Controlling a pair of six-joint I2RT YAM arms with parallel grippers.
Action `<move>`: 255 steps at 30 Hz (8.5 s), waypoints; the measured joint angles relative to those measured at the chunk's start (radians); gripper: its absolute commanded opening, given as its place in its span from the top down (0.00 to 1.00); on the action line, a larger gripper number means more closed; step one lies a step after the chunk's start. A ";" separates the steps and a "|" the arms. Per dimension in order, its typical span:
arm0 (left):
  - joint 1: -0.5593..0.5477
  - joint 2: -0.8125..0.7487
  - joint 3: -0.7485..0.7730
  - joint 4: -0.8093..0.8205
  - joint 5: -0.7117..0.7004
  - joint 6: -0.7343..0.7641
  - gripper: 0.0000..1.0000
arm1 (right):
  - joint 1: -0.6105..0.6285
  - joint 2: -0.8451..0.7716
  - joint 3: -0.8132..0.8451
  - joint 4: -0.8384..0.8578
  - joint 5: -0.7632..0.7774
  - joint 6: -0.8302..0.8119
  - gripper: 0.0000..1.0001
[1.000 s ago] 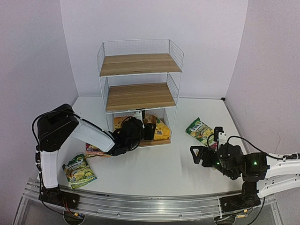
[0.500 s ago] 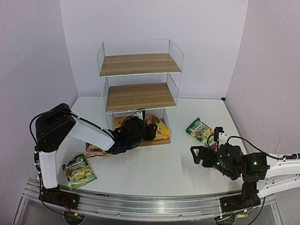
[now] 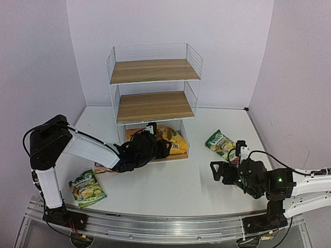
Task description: Place and organize the candy bags onto the shelf
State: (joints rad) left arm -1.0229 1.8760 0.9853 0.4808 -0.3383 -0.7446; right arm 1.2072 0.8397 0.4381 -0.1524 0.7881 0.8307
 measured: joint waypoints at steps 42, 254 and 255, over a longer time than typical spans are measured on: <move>0.068 0.085 0.025 -0.103 -0.055 -0.106 1.00 | 0.000 -0.004 -0.013 -0.008 0.047 0.014 0.07; 0.104 -1.142 -0.359 -1.132 0.025 -0.355 0.01 | -0.138 1.203 1.291 0.338 -0.246 -0.228 0.56; 0.104 -1.142 -0.359 -1.131 0.025 -0.355 0.00 | -0.138 1.202 1.281 0.341 -0.246 -0.223 0.53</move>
State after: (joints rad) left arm -0.9192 0.7336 0.6258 -0.6506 -0.3128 -1.0996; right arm 1.0695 2.0422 1.7187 0.1889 0.5423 0.6073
